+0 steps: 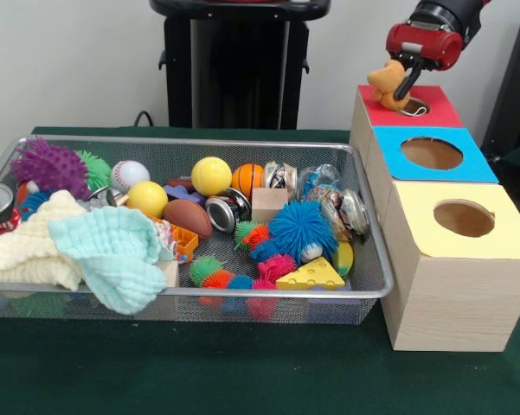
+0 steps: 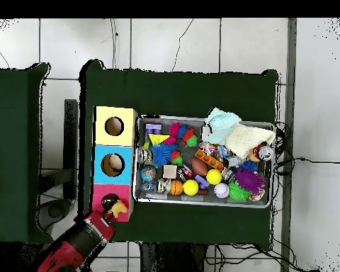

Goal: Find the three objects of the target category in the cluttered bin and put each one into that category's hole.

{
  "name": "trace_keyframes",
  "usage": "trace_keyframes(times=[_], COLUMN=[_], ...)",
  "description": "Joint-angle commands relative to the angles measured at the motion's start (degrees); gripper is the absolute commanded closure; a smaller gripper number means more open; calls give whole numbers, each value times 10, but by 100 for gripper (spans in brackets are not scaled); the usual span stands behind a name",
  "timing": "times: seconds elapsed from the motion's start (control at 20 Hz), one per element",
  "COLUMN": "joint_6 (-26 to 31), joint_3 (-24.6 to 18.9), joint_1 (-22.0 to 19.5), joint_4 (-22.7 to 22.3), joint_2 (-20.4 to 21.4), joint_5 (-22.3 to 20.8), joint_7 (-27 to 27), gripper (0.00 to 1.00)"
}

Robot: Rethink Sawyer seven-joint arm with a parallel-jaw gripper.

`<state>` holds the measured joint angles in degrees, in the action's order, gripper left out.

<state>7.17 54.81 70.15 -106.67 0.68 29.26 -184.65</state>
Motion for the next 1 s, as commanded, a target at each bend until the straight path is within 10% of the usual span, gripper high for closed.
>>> trace_keyframes(times=[0.05,1.0], joint_6=[41,135], joint_3=[-75,-37], joint_1=[-25,-10], joint_4=[98,145], joint_2=[-23,-58], joint_5=[35,57], joint_7=[-60,-83], gripper=[100,100])
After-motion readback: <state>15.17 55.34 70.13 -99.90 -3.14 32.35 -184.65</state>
